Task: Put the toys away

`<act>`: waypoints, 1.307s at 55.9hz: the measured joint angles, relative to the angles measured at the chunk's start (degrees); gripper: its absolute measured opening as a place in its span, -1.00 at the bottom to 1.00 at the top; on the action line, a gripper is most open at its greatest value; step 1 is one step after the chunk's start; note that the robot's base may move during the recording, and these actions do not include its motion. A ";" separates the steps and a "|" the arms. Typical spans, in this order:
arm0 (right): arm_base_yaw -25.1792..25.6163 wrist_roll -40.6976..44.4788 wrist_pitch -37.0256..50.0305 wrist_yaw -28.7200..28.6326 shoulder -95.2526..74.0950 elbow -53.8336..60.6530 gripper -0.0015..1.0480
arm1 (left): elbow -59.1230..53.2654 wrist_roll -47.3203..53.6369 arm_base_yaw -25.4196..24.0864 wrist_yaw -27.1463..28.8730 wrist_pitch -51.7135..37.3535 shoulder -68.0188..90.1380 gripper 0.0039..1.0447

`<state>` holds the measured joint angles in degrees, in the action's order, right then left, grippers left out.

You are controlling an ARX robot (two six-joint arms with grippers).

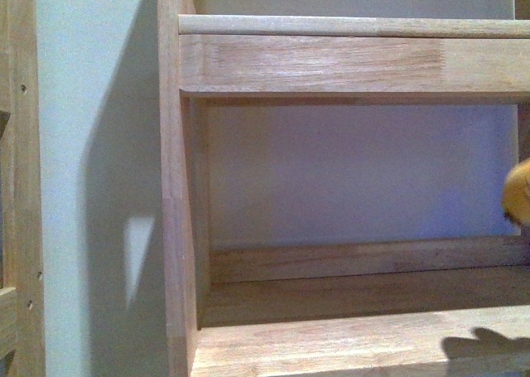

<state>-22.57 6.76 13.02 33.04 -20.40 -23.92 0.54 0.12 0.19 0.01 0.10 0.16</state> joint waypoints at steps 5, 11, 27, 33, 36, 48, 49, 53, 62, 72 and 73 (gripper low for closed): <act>-2.10 3.41 2.12 0.72 -3.85 -5.81 -0.88 | 0.00 0.00 0.00 0.00 0.00 -0.02 0.88; -3.48 7.17 3.28 0.83 -7.41 -11.98 -0.88 | 0.00 0.00 0.00 0.00 0.00 0.00 0.88; -4.70 14.93 4.72 -4.76 -15.54 -26.58 -0.88 | 0.00 0.00 0.00 0.00 0.00 0.00 0.88; -0.63 13.35 1.46 -11.56 -18.32 -33.20 -0.88 | 0.00 0.00 0.00 0.00 0.00 -0.02 0.88; 1.88 10.47 0.20 -16.09 -19.21 -35.74 -0.88 | 0.00 0.00 0.00 0.00 0.00 -0.02 0.88; 17.03 -4.48 0.85 -36.28 -24.74 -43.28 -0.88 | 0.00 0.00 0.00 0.00 0.00 0.00 0.88; 18.78 -6.12 1.55 -37.83 -25.83 -44.02 -0.88 | 0.00 0.00 0.00 0.00 0.00 -0.02 0.88; 23.89 -11.63 3.41 -42.21 -29.99 -46.29 -0.88 | 0.00 0.00 0.00 0.00 0.00 -0.02 0.88; 30.93 -21.59 5.09 -48.06 -40.72 -51.36 -0.88 | 0.00 0.00 0.00 0.00 0.00 -0.02 0.88; 31.91 -25.64 5.25 -49.27 -48.54 -56.59 -0.88 | 0.00 0.00 0.00 0.00 0.00 0.00 0.88; 31.80 -25.99 5.18 -49.29 -49.46 -57.48 -0.88 | 0.00 0.00 0.00 0.00 0.00 -0.02 0.88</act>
<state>9.23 -19.22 18.20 -16.25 -69.87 -81.41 0.54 0.12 0.19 0.01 0.10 0.14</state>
